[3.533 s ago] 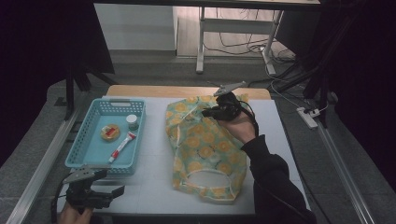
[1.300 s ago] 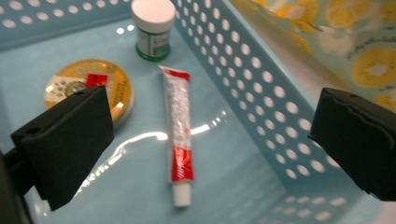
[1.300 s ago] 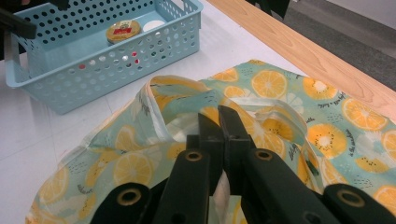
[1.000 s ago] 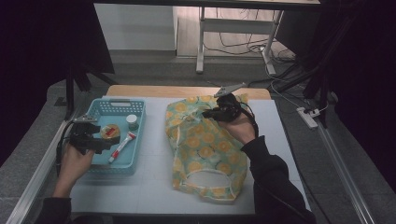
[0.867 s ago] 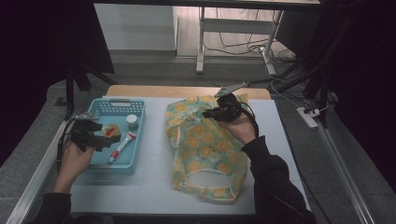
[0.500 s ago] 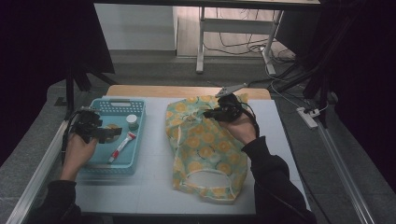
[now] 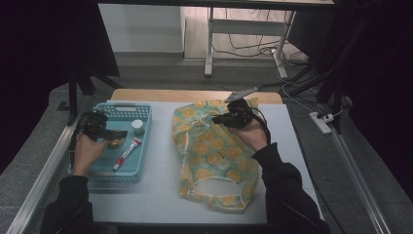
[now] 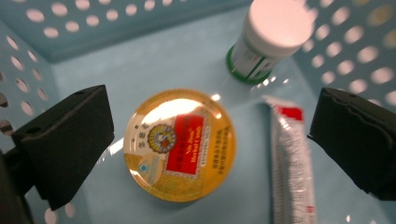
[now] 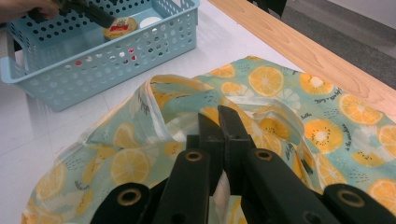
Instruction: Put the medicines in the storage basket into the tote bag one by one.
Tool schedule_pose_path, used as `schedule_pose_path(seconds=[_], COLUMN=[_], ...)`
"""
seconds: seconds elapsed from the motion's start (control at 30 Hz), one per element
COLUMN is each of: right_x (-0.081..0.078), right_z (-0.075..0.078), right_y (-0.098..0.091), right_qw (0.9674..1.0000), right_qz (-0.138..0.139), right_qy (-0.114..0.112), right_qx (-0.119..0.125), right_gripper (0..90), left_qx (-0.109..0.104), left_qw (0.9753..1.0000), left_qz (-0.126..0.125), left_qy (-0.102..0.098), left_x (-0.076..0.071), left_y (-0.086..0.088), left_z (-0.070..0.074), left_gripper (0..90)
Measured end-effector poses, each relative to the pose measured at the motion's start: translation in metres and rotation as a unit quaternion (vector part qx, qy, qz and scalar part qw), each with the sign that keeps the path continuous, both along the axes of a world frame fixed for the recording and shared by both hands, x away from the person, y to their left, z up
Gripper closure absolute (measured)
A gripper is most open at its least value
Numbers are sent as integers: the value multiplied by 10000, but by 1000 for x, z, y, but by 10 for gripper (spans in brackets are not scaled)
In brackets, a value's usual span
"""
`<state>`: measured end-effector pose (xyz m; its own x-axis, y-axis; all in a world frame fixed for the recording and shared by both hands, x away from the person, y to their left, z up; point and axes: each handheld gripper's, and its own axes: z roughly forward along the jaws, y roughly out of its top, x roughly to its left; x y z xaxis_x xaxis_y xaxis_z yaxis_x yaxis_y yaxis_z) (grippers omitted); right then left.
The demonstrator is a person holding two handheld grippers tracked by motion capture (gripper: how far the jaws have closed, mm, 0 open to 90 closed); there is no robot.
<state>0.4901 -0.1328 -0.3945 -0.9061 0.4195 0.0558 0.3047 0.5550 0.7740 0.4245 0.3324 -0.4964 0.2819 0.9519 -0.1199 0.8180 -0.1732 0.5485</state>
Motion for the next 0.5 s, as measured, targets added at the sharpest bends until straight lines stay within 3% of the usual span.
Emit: schedule_pose_path(seconds=[0.13, 0.37, 0.5], right_x=[0, -1, -2], right_z=[-1, -1, -2], right_y=[0, 2, 3], right_qw=[10000, 10000, 10000], right_qz=[15, 33, 56], right_qy=[-7, -1, -11], right_qx=[-25, -40, -46], right_gripper=[900, 900, 900], left_qx=[103, 349, 349], left_qw=[9999, 9988, 9982], left_qz=[42, -128, -50], left_qy=[115, 327, 491], left_x=[4, 11, 13], left_y=[2, -4, -4], left_z=[-8, -18, -21], left_gripper=[0, 0, 0])
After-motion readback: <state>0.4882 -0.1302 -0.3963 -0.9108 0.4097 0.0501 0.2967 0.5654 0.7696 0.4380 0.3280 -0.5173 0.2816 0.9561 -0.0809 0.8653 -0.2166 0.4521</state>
